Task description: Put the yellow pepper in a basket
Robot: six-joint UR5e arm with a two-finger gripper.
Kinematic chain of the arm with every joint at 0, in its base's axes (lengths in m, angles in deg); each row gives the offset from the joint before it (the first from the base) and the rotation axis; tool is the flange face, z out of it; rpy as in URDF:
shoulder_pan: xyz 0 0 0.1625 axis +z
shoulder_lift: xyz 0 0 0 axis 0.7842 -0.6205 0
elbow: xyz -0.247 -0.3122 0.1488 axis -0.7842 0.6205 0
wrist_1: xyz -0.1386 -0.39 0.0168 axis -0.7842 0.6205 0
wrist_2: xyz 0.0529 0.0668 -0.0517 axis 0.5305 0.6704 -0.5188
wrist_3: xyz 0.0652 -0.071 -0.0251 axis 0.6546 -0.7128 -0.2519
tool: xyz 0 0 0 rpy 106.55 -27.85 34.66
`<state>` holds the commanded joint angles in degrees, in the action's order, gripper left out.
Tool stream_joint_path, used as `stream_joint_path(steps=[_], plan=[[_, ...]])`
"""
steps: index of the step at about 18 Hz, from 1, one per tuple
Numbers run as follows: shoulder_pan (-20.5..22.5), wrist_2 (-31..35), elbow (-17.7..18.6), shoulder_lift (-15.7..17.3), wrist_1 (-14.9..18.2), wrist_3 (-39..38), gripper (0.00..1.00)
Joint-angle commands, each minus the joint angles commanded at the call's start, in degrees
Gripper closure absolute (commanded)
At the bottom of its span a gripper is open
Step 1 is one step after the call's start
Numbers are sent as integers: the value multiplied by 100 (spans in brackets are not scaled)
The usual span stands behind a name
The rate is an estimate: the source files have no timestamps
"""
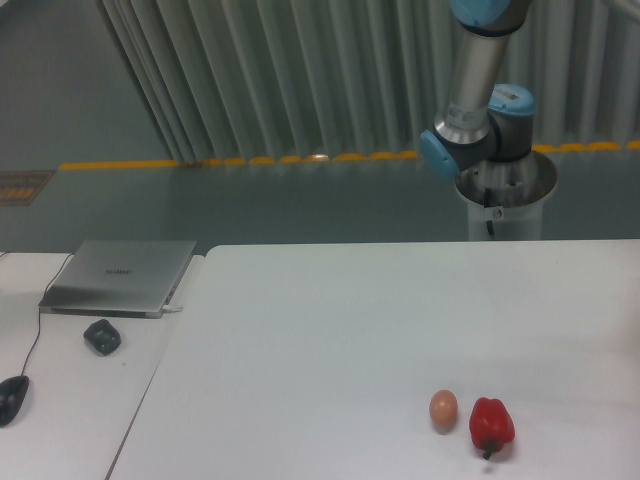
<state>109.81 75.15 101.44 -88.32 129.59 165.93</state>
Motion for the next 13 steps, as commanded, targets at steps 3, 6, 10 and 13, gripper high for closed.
stream_joint_path(steps=[3, 6, 10, 13], plan=[[-62, -438, 9, 35, 52, -439, 0], [-114, -580, 18, 88, 62, -554, 0], [-264, -572, 53, 97, 62, -958, 0], [-264, -589, 123, 123, 62, -968, 0]])
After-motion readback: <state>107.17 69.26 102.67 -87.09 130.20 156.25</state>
